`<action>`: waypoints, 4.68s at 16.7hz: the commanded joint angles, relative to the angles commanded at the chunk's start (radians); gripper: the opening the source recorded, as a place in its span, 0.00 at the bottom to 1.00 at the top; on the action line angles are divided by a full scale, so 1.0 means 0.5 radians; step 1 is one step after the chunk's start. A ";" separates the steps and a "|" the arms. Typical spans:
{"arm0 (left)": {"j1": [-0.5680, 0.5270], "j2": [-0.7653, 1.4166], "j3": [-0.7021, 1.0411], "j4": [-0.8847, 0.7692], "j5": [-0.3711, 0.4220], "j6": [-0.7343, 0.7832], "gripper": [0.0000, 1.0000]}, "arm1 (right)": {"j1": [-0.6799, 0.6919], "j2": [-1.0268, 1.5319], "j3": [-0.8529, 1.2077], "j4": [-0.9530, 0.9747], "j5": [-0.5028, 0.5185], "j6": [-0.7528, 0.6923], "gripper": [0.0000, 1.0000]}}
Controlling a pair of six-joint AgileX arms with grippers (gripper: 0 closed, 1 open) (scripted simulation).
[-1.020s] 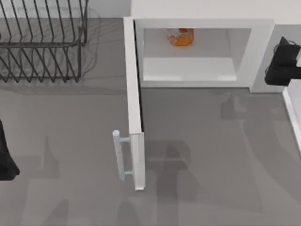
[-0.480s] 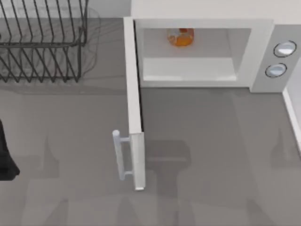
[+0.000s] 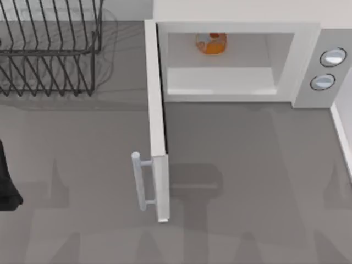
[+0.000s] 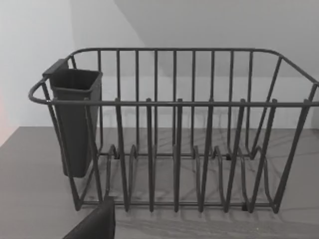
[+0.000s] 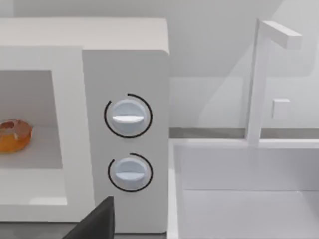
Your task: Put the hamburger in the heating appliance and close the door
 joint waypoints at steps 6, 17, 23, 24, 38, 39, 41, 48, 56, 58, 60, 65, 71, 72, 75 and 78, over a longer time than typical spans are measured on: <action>0.000 0.000 0.000 0.000 0.000 0.000 0.62 | 0.000 0.000 0.000 0.000 0.000 0.000 1.00; 0.000 0.000 0.000 0.000 0.000 0.000 0.00 | 0.000 0.000 0.000 0.000 0.000 0.000 1.00; 0.000 0.000 0.000 0.000 0.000 0.000 0.00 | 0.000 0.000 0.000 0.000 0.000 0.000 1.00; -0.005 -0.007 0.000 -0.007 -0.005 0.000 0.00 | 0.000 0.000 0.000 0.000 0.000 0.000 1.00; -0.222 -0.309 0.054 -0.365 -0.223 -0.006 0.00 | 0.000 0.000 0.000 0.000 0.000 0.000 1.00; -0.216 -0.298 0.081 -0.381 -0.217 -0.006 0.00 | 0.000 0.000 0.000 0.000 0.000 0.000 1.00; -0.209 -0.286 0.110 -0.397 -0.211 -0.005 0.00 | 0.000 0.000 0.000 0.000 0.000 0.000 1.00; -0.097 -0.407 0.114 -0.516 -0.094 -0.008 0.00 | 0.000 0.000 0.000 0.000 0.000 0.000 1.00; 0.064 -0.465 0.123 -0.687 0.068 -0.009 0.00 | 0.000 0.000 0.000 0.000 0.000 0.000 1.00; 0.041 -0.439 0.146 -0.698 0.053 -0.024 0.00 | 0.000 0.000 0.000 0.000 0.000 0.000 1.00; -0.044 -0.332 0.236 -0.744 -0.004 -0.082 0.00 | 0.000 0.000 0.000 0.000 0.000 0.000 1.00; -0.398 0.304 0.635 -0.929 -0.246 -0.332 0.00 | 0.000 0.000 0.000 0.000 0.000 0.000 1.00; -0.868 1.409 1.159 -1.091 -0.562 -0.652 0.00 | 0.000 0.000 0.000 0.000 0.000 0.000 1.00; -0.938 1.576 1.236 -1.105 -0.610 -0.700 0.00 | 0.000 0.000 0.000 0.000 0.000 0.000 1.00; -1.124 1.975 1.431 -1.130 -0.740 -0.827 0.00 | 0.000 0.000 0.000 0.000 0.000 0.000 1.00; -1.260 2.190 1.570 -1.146 -0.833 -0.917 0.00 | 0.000 0.000 0.000 0.000 0.000 0.000 1.00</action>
